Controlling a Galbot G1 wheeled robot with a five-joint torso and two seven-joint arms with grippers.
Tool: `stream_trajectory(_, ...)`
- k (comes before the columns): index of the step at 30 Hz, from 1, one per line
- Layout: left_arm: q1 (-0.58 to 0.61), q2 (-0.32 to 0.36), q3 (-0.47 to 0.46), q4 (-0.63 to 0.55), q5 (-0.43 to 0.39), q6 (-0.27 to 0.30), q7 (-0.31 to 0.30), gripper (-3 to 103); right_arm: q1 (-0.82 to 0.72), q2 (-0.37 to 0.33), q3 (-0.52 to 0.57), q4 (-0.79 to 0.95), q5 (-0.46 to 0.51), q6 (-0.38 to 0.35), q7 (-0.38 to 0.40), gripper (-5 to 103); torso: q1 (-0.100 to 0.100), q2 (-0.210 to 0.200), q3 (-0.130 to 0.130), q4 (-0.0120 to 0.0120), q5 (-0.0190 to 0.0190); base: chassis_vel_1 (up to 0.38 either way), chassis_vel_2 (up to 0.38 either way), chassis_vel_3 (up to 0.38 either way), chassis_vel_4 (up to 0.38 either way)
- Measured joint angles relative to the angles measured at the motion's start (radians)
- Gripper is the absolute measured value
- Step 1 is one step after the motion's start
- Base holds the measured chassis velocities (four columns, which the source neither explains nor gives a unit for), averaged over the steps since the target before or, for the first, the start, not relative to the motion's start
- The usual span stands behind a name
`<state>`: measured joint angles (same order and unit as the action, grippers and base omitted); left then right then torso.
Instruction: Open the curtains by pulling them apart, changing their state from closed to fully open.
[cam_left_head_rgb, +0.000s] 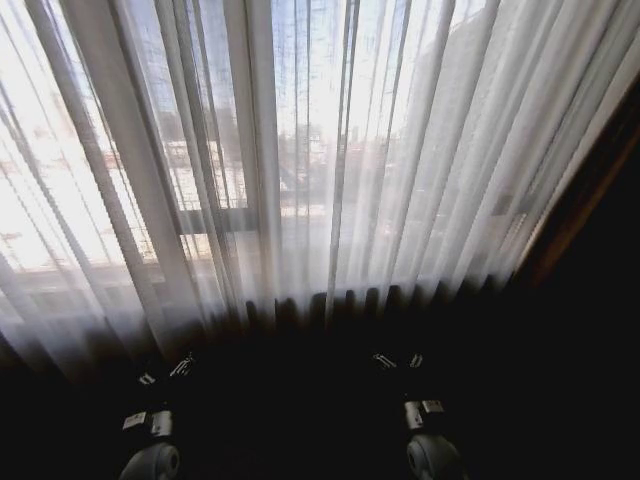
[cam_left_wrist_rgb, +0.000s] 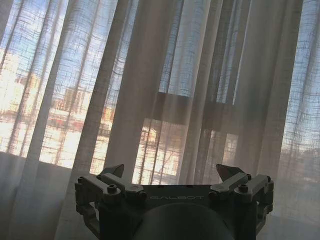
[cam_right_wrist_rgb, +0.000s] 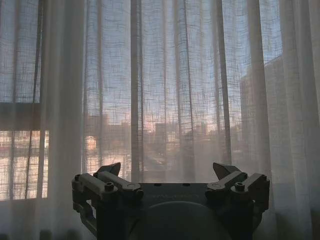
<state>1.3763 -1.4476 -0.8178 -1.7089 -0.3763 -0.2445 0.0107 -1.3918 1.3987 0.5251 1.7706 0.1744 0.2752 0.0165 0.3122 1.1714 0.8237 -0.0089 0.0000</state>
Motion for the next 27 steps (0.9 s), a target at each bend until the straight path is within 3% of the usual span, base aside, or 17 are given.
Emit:
stream_trajectory(12,0.0,0.0,0.0,0.0,0.0,0.0,0.0,100,-0.013,0.013,-0.023,0.011,-0.006,0.023,-0.014,100,0.001,-0.001,0.0,0.0001,0.0006,-0.296,0.299,0.297,-0.292)
stream_trajectory(14,0.0,0.0,0.0,0.0,0.0,0.0,0.0,100,-0.017,0.018,-0.032,0.02,-0.016,0.029,-0.02,100,0.0,0.0,0.0,0.0002,-0.001,-0.357,0.338,0.377,-0.349)
stream_trajectory(17,0.0,0.0,0.0,0.0,0.0,0.0,0.0,100,-0.019,0.022,-0.038,0.023,-0.024,0.029,-0.021,100,0.0,0.0,0.0,-0.0001,0.0009,-0.332,0.339,0.326,-0.35)
stream_trajectory(21,0.0,0.0,0.0,0.0,0.0,0.0,0.0,100,-0.018,0.023,-0.043,0.028,-0.033,0.026,-0.029,100,0.0,0.0,0.0,-0.0002,-0.0006,-0.313,0.304,0.282,-0.363)
stream_trajectory(27,0.0,0.0,0.0,0.0,0.0,0.0,0.0,100,-0.011,0.025,-0.048,0.022,-0.064,0.007,-0.035,100,0.001,-0.001,0.0,0.0001,0.0,-0.245,0.272,0.25,-0.253)
